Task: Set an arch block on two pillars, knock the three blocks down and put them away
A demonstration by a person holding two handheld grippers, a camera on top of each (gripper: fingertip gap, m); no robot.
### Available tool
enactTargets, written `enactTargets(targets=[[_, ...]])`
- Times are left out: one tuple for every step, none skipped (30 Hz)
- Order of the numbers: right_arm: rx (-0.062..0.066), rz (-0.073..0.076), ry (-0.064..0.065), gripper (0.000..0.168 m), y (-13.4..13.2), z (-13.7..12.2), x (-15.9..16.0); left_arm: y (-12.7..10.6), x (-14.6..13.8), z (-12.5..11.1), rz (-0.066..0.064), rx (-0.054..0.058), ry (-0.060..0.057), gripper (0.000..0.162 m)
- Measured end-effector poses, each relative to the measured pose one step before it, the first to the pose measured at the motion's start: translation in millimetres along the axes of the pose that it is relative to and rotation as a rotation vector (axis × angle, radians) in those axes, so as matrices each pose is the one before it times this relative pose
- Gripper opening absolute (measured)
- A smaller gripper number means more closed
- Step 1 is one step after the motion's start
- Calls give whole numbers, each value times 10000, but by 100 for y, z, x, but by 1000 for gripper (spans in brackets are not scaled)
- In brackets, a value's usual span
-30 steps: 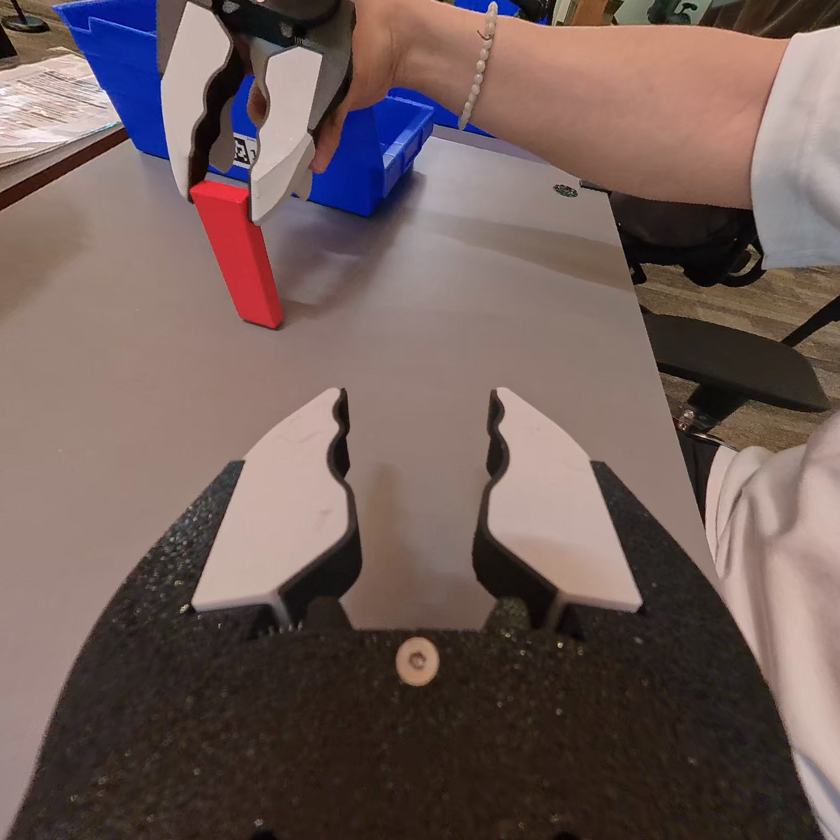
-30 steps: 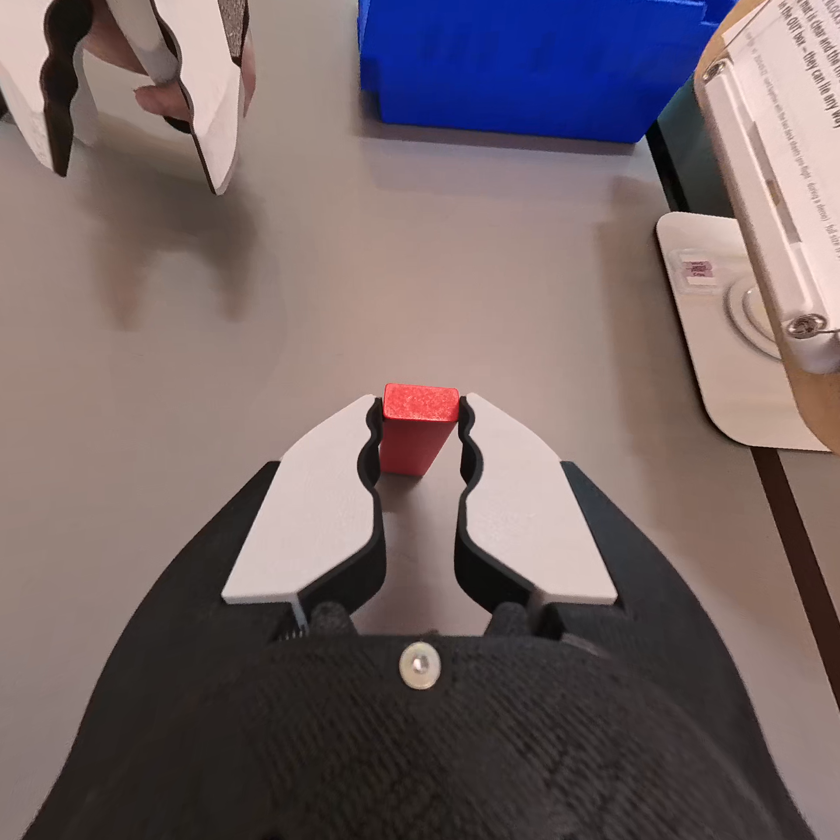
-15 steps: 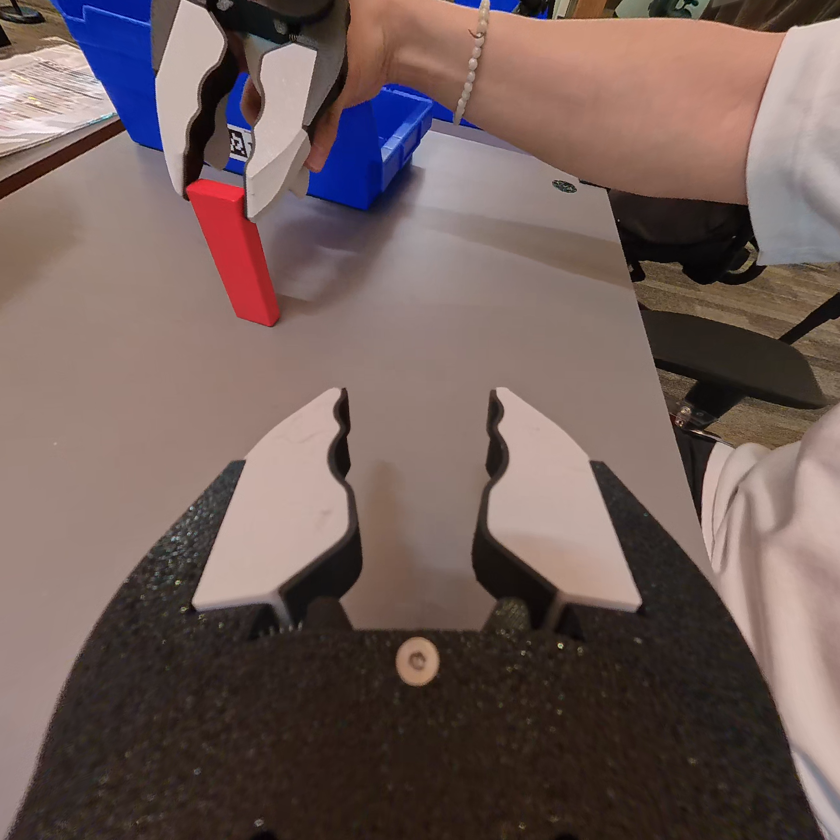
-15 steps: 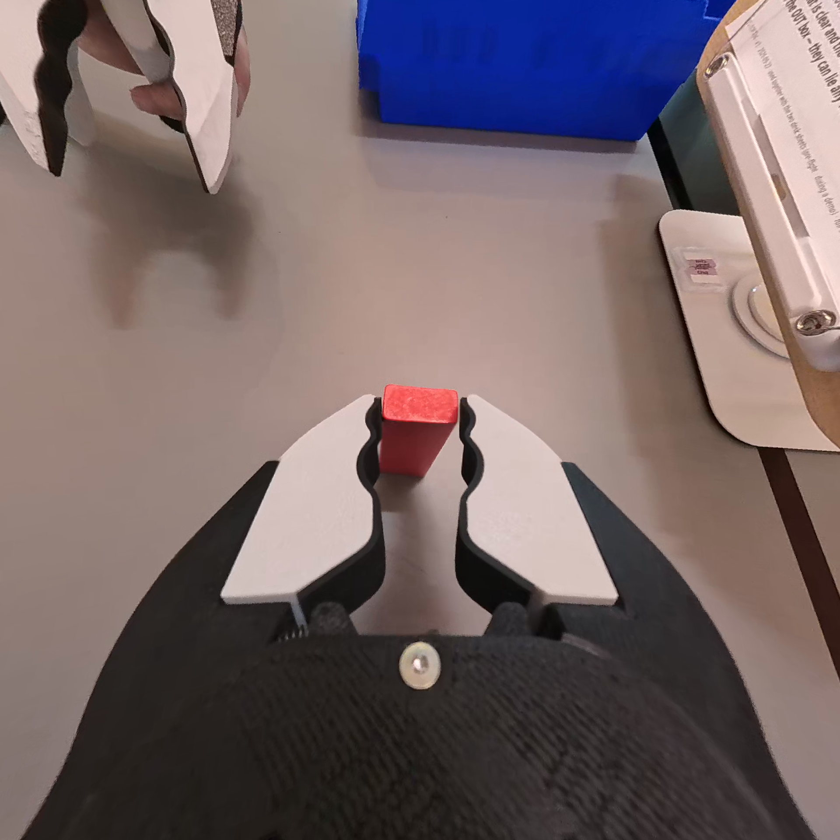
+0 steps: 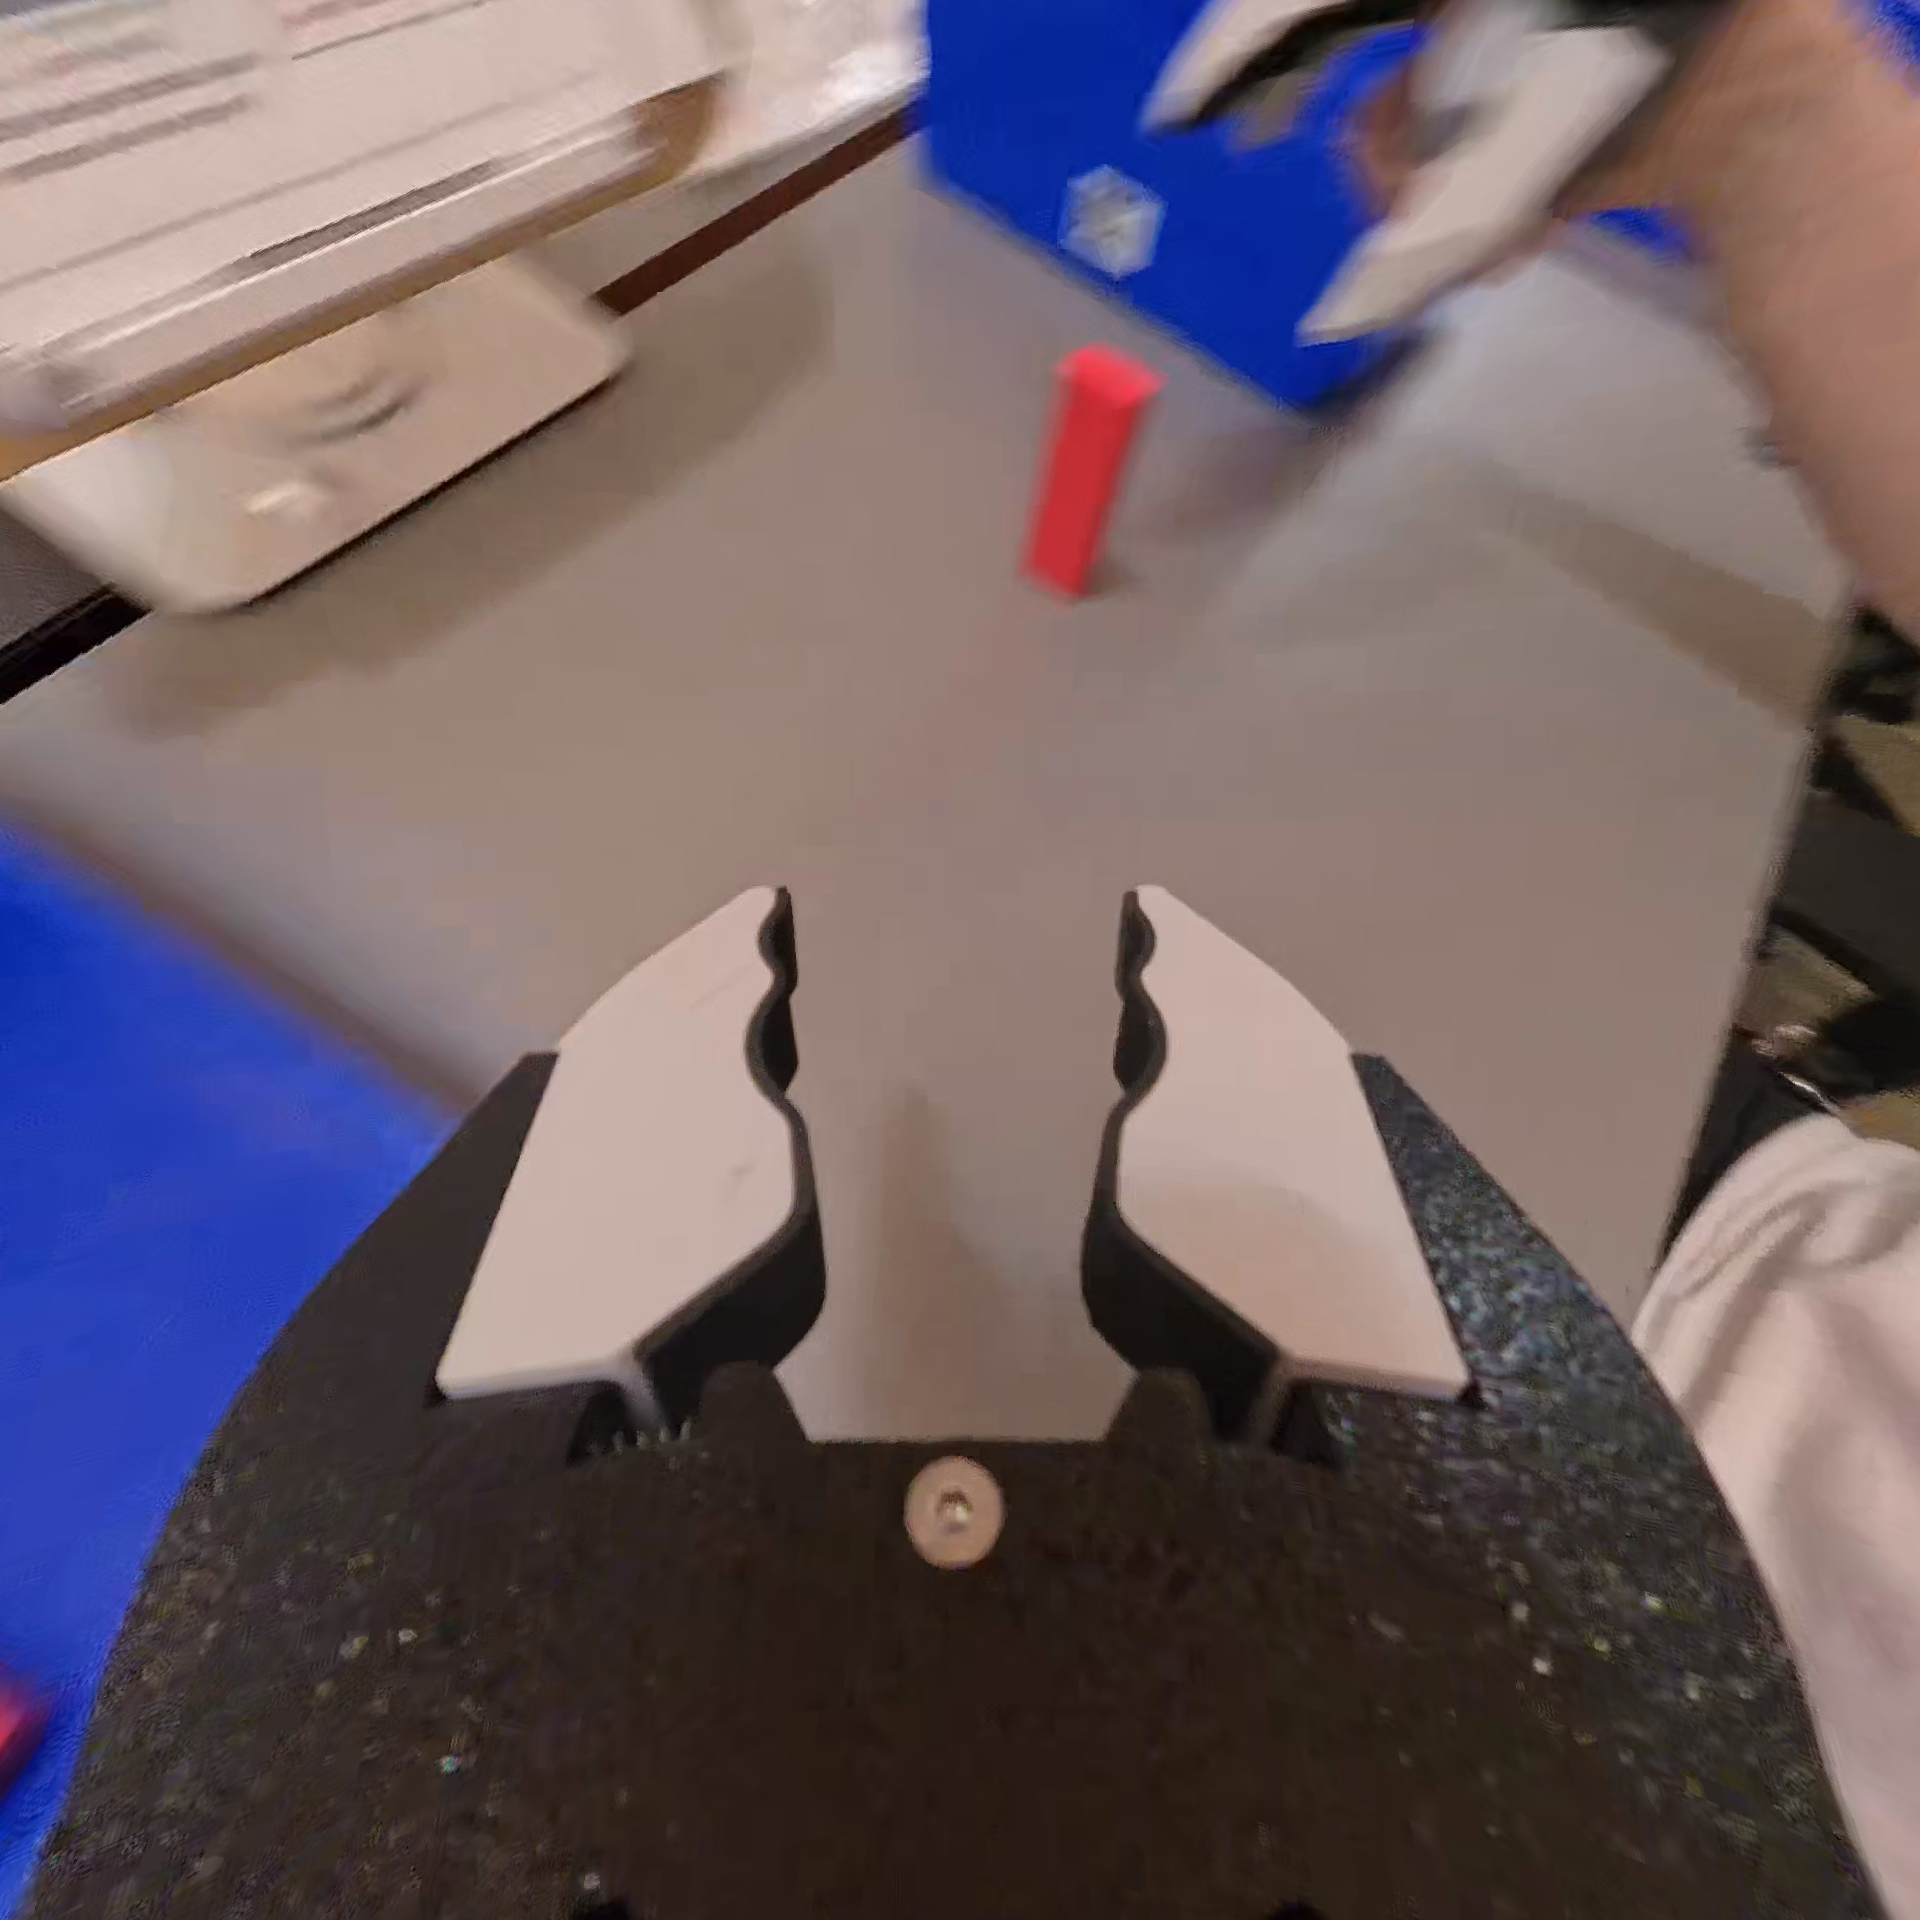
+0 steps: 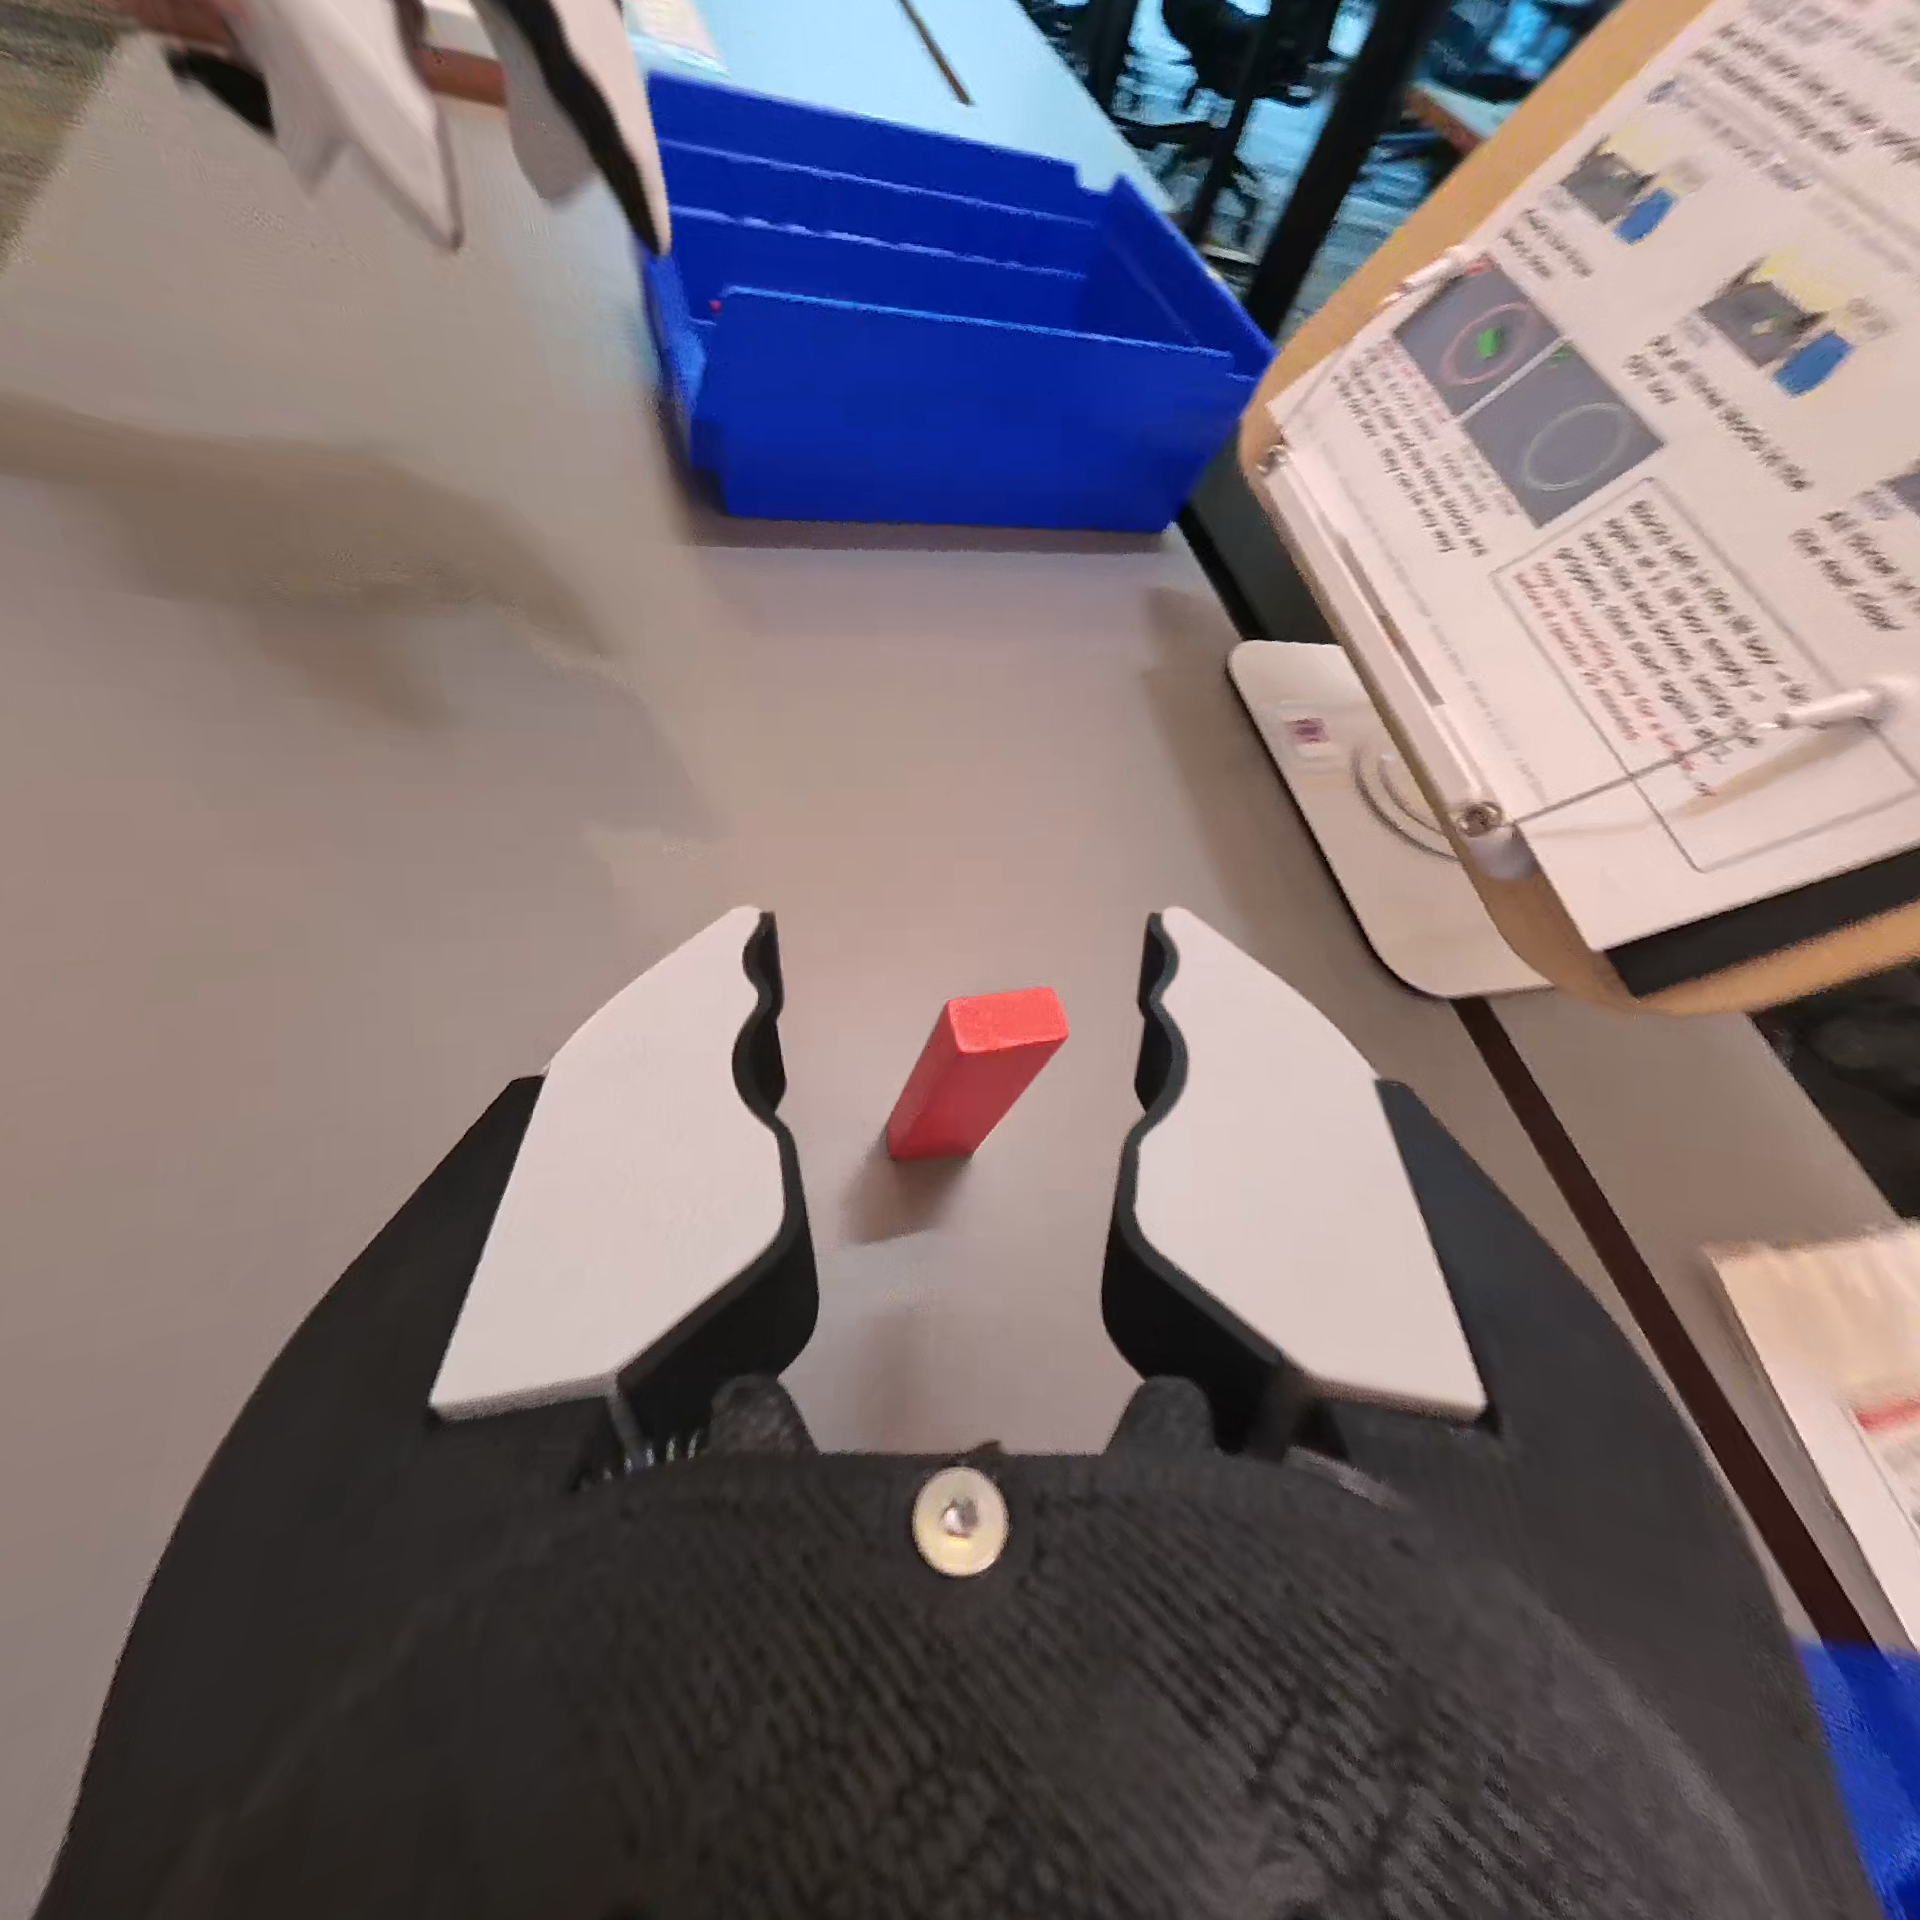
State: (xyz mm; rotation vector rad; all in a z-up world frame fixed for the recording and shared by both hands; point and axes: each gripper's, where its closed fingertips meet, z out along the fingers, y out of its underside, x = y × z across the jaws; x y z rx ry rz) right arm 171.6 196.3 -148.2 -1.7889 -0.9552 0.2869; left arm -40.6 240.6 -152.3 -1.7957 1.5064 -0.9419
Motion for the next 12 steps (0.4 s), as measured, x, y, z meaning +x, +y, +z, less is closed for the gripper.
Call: enactTargets(targets=[[-110, -37, 400, 67, 45, -303, -497, 400, -2288, -1587, -505, -545, -868, 59], [-60, -66, 271, 67, 21, -236, -650, 490, -2404, -1428, -534, -596, -809, 59], [7, -67, 109, 67, -48, -177, -871, 536, -2427, -1147, -525, -636, -717, 59], [18, -43, 77, 66, -98, -147, -896, 629, -2376, -775, -510, -731, -599, 60], [98, -29, 80, 66, -214, -108, -831, 780, -2287, -369, -551, -865, -493, 62], [172, -8, -12, 66, -317, -45, -878, 852, -2172, 16, -620, -967, -410, 64], [144, 18, -67, 66, -280, -18, -864, 791, -1907, 357, -627, -1015, -276, 66], [86, 49, -21, 66, -187, 29, -703, 690, -1556, 612, -558, -1001, -115, 68], [49, 78, 21, 66, -102, 68, -555, 520, -1307, 790, -501, -910, -38, 68], [5, 62, -5, 66, 17, 69, -530, 294, -1086, 917, -471, -747, -9, 68], [-9, -8, -65, 66, 69, 72, -553, 100, -889, 980, -405, -593, 7, 68], [11, -47, -87, 66, 99, 77, -529, 73, -740, 965, -353, -525, -22, 68]])
